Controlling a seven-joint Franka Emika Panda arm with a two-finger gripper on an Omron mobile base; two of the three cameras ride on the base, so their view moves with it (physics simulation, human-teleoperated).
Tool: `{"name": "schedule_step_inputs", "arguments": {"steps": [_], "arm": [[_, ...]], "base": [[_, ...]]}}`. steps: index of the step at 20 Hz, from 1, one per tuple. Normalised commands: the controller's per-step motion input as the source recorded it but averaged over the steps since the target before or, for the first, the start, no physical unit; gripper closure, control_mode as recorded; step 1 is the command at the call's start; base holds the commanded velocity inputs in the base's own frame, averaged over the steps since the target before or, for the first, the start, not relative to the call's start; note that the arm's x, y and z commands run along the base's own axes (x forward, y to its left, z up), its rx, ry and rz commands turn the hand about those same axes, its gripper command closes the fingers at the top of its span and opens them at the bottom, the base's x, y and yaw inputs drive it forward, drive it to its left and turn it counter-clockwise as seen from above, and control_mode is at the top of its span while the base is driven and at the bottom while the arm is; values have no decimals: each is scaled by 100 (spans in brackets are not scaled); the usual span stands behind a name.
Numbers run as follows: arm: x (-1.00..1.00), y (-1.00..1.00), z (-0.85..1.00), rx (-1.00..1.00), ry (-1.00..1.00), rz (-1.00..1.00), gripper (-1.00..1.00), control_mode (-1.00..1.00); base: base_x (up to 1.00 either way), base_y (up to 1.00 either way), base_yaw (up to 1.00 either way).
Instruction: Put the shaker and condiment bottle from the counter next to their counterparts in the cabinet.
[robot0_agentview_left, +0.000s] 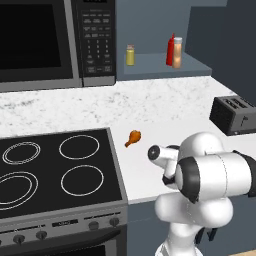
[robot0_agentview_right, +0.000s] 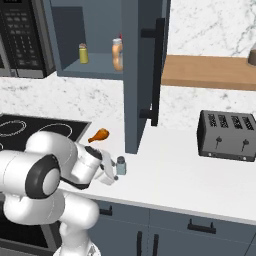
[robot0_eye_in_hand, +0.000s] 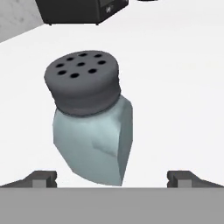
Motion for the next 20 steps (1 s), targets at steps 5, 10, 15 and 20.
{"name": "schedule_step_inputs", "arguments": {"steps": [5,10,15,20], "arm": [[9,3,7,0,0,0,-100,-100],[4,-59,16,2,-1,0,-100,-100],[7,-43,-10,0,6,0,100,-100],[10,13,10,-2,-2,0,100,-100]], "base": [[0,0,0],[0,0,0],[0,0,0],[0,0,0]]}}
